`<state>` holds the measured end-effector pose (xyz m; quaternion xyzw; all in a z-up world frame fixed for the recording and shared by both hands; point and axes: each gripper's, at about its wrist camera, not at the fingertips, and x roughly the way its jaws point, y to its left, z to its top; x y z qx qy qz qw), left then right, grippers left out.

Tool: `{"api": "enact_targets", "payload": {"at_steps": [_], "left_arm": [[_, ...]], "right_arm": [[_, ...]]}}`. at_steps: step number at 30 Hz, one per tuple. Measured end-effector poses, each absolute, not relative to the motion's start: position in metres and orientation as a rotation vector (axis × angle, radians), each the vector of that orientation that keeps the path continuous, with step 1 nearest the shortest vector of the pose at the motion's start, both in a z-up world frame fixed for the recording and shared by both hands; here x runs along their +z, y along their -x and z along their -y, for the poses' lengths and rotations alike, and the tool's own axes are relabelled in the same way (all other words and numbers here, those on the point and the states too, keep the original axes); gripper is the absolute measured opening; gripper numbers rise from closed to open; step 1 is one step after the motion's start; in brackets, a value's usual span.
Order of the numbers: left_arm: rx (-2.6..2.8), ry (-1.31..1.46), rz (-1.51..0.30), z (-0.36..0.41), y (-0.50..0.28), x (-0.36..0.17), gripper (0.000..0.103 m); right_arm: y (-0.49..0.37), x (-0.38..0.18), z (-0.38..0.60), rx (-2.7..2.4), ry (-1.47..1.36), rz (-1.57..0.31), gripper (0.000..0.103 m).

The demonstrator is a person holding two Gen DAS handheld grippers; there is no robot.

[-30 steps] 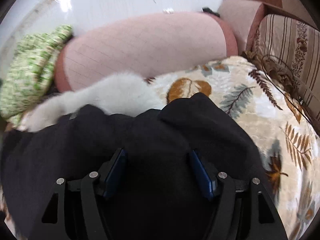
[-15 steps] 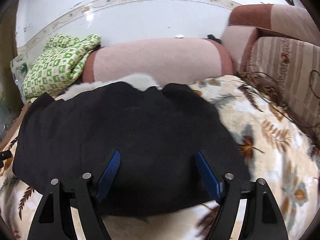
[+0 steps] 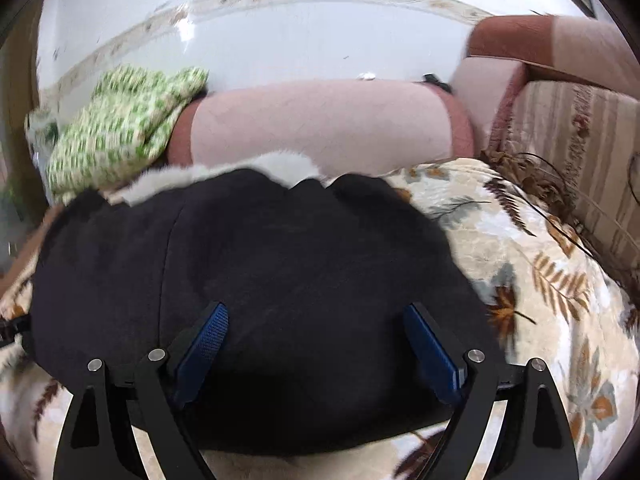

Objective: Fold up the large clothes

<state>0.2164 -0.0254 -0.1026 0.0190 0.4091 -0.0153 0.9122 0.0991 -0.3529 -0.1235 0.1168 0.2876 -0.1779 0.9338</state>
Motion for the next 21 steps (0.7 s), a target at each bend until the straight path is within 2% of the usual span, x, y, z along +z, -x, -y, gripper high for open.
{"api": "enact_targets", "payload": {"at_steps": [4, 9, 14, 18, 21], "left_arm": [[-0.045, 0.074, -0.833, -0.009, -0.217, -0.098, 0.085], [-0.151, 0.281, -0.902, -0.042, -0.233, -0.115, 0.085], [-0.326, 0.439, -0.961, -0.041, -0.259, -0.138, 0.085], [-0.427, 0.452, -0.977, -0.019, -0.280, -0.155, 0.085], [-0.491, 0.561, -0.993, -0.012, -0.290, -0.168, 0.091]], "right_arm": [[-0.067, -0.125, 0.392, -0.398, -0.400, -0.595, 0.093], [-0.033, -0.149, 0.441, -0.400, -0.701, -0.624, 0.100], [-0.033, -0.184, 0.457, -0.321, -0.946, -0.679, 0.101], [-0.053, -0.195, 0.447, -0.222, -1.009, -0.696, 0.101], [-0.077, -0.198, 0.433, -0.159, -0.986, -0.709, 0.102]]}}
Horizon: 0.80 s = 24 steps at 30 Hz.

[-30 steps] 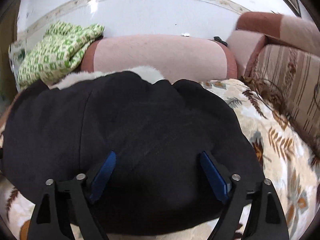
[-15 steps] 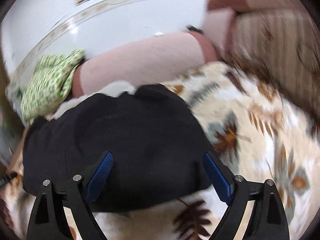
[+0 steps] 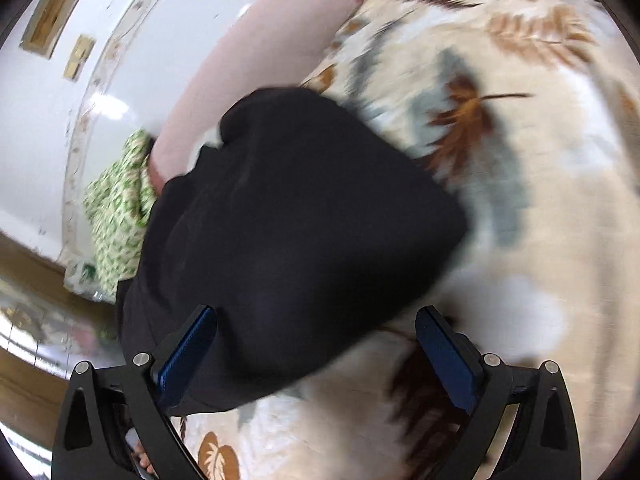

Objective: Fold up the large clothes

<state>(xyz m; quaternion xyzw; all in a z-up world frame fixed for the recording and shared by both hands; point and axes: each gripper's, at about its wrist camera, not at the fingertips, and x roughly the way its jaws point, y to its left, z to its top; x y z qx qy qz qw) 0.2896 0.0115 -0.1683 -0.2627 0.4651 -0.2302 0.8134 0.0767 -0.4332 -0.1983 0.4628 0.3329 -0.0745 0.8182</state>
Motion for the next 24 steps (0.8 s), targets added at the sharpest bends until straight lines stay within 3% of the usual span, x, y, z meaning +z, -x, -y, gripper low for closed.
{"api": "enact_targets", "payload": {"at_steps": [4, 5, 6, 7, 8, 11, 14, 18, 19, 21, 24], "left_arm": [[-0.497, 0.629, -1.028, -0.001, -0.295, -0.182, 0.095], [-0.481, 0.619, -1.033, 0.002, -0.294, -0.179, 0.090], [-0.470, 0.604, -1.031, 0.004, -0.293, -0.174, 0.083], [-0.449, 0.563, -1.030, 0.009, -0.288, -0.164, 0.069], [-0.444, 0.533, -1.019, 0.010, -0.285, -0.156, 0.055], [-0.436, 0.468, -0.982, 0.012, -0.271, -0.128, 0.038], [-0.437, 0.422, -0.954, 0.013, -0.251, -0.108, 0.034], [-0.432, 0.369, -0.964, 0.008, -0.223, -0.101, 0.039], [-0.421, 0.372, -0.982, 0.004, -0.218, -0.106, 0.045], [-0.379, 0.373, -1.011, -0.005, -0.219, -0.116, 0.048], [-0.364, 0.460, -1.012, -0.026, -0.216, -0.116, 0.053]], "right_arm": [[-0.111, -0.213, 0.427, -0.107, -1.012, -0.719, 0.103], [-0.116, -0.213, 0.429, -0.113, -1.035, -0.701, 0.103], [-0.118, -0.213, 0.430, -0.114, -1.053, -0.693, 0.102], [-0.120, -0.213, 0.431, -0.126, -1.070, -0.685, 0.098], [-0.119, -0.209, 0.430, -0.144, -1.075, -0.678, 0.087], [-0.117, -0.186, 0.425, -0.123, -1.026, -0.651, 0.063], [-0.104, -0.161, 0.426, -0.057, -1.020, -0.607, 0.055], [-0.082, -0.145, 0.421, -0.012, -0.960, -0.608, 0.055], [-0.077, -0.149, 0.420, -0.015, -0.946, -0.637, 0.056], [-0.077, -0.167, 0.423, -0.035, -0.958, -0.715, 0.068], [-0.072, -0.192, 0.435, -0.051, -1.085, -0.769, 0.076]]}}
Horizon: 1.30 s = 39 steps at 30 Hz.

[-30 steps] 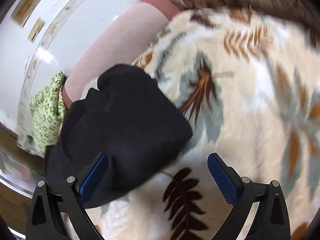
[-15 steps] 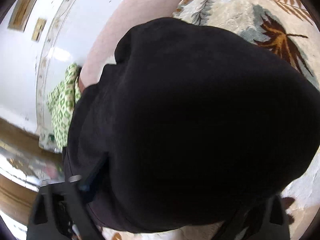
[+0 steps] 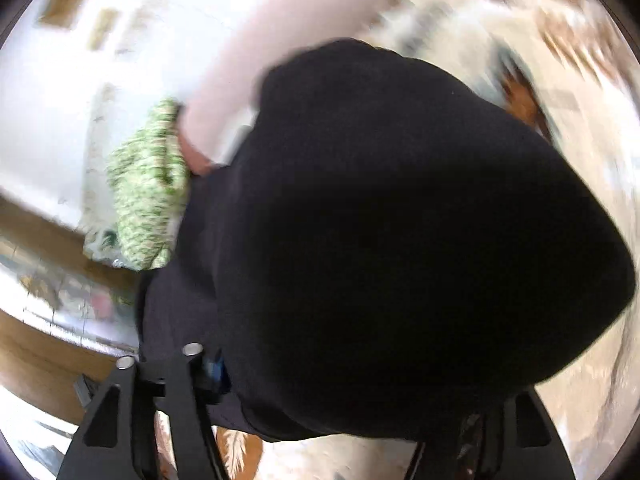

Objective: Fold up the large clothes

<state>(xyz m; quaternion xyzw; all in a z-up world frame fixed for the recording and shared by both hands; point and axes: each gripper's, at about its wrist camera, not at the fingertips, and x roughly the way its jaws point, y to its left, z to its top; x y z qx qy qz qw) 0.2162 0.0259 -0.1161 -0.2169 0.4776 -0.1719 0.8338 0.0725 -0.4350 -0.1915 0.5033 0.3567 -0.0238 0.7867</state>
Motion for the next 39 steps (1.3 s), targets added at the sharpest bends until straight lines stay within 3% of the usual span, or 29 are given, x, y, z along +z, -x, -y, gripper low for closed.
{"api": "enact_targets", "payload": {"at_steps": [5, 9, 16, 20, 23, 26, 30, 35, 39], "left_arm": [[-0.258, 0.409, -0.795, -0.045, -0.190, -0.070, 0.072], [-0.227, 0.288, -0.725, -0.029, -0.186, -0.054, 0.073], [-0.258, 0.164, -0.748, 0.033, -0.214, -0.052, 0.076], [-0.299, 0.115, -0.831, 0.073, -0.266, -0.069, 0.077], [-0.224, 0.021, -0.924, 0.088, -0.314, -0.098, 0.078], [-0.200, 0.056, -0.983, 0.084, -0.349, -0.123, 0.092], [-0.228, 0.227, -1.081, 0.067, -0.378, -0.156, 0.101], [-0.242, 0.293, -1.053, 0.055, -0.370, -0.160, 0.103], [-0.155, 0.138, -0.921, 0.052, -0.323, -0.119, 0.102]], "right_arm": [[-0.040, -0.174, 0.447, -0.154, -1.103, -0.723, 0.077], [-0.016, -0.158, 0.446, -0.324, -1.066, -0.653, 0.077], [-0.026, -0.096, 0.421, -0.609, -0.620, -0.461, 0.079], [-0.106, -0.104, 0.412, -0.262, -0.557, -0.571, 0.075], [-0.145, -0.127, 0.411, -0.312, -0.461, -0.647, 0.075], [-0.167, -0.149, 0.419, -0.340, -0.414, -0.715, 0.078], [-0.196, -0.165, 0.432, -0.328, -0.465, -0.766, 0.087], [-0.203, -0.167, 0.437, -0.306, -0.514, -0.743, 0.090], [-0.182, -0.144, 0.417, -0.393, -0.428, -0.675, 0.090]]}}
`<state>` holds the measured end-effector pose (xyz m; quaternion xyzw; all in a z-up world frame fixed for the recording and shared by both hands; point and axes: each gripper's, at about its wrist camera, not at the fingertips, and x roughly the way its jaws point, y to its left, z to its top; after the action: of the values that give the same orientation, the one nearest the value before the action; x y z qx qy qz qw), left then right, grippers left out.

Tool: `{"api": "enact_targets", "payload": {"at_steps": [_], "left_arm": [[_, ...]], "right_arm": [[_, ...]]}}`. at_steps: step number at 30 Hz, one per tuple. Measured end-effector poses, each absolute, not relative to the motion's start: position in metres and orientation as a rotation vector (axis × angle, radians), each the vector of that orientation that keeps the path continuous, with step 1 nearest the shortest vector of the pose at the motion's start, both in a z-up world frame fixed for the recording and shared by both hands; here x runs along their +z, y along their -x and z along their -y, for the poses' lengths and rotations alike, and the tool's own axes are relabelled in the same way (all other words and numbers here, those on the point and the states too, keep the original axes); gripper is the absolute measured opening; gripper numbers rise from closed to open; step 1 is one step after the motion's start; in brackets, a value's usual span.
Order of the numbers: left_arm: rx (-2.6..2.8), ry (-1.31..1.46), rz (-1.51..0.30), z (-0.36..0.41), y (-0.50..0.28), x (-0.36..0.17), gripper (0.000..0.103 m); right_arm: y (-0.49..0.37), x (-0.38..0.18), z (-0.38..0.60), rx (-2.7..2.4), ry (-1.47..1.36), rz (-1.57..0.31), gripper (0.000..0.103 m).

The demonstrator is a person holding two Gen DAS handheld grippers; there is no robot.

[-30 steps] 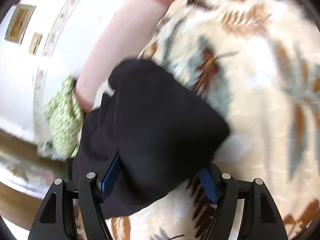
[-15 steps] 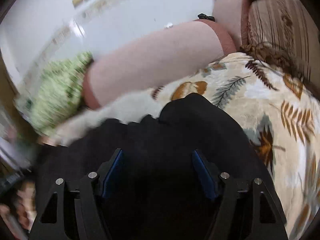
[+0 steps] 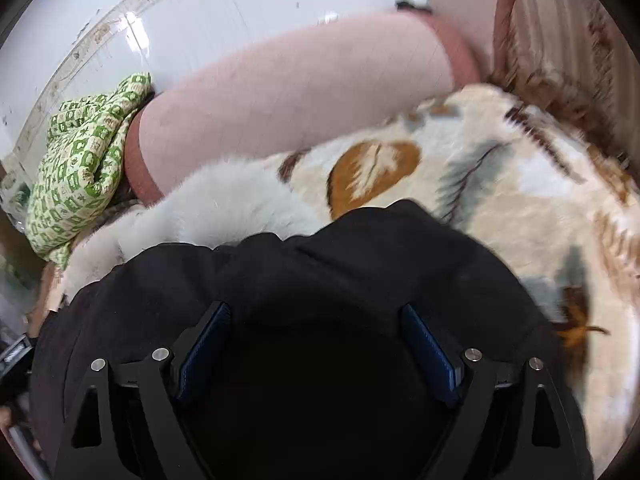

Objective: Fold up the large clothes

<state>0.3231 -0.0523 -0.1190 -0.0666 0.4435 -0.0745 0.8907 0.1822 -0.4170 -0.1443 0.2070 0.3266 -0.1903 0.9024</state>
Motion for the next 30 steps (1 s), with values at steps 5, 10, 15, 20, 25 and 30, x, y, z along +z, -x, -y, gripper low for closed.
{"api": "enact_targets", "payload": {"at_steps": [5, 10, 15, 20, 25, 30], "left_arm": [[-0.016, -0.100, -0.583, 0.053, -0.221, -0.056, 0.102], [0.004, -0.143, -0.361, 0.039, -0.123, -0.025, 0.103], [-0.129, -0.076, -0.393, 0.031, -0.086, -0.024, 0.103], [-0.174, -0.092, -0.463, 0.043, -0.084, -0.052, 0.103], [-0.177, -0.118, -0.550, 0.052, -0.093, -0.081, 0.103], [-0.170, -0.118, -0.609, 0.054, -0.102, -0.097, 0.103]], "right_arm": [[-0.136, -0.103, 0.388, -0.424, -0.326, -0.554, 0.090], [-0.085, -0.068, 0.357, -0.393, -0.377, -0.456, 0.091], [-0.038, -0.071, 0.328, -0.359, -0.446, -0.490, 0.093], [-0.019, -0.106, 0.302, -0.403, -0.359, -0.563, 0.093], [-0.036, -0.129, 0.286, -0.420, -0.202, -0.624, 0.093], [-0.049, -0.142, 0.283, -0.413, -0.215, -0.675, 0.093]]}}
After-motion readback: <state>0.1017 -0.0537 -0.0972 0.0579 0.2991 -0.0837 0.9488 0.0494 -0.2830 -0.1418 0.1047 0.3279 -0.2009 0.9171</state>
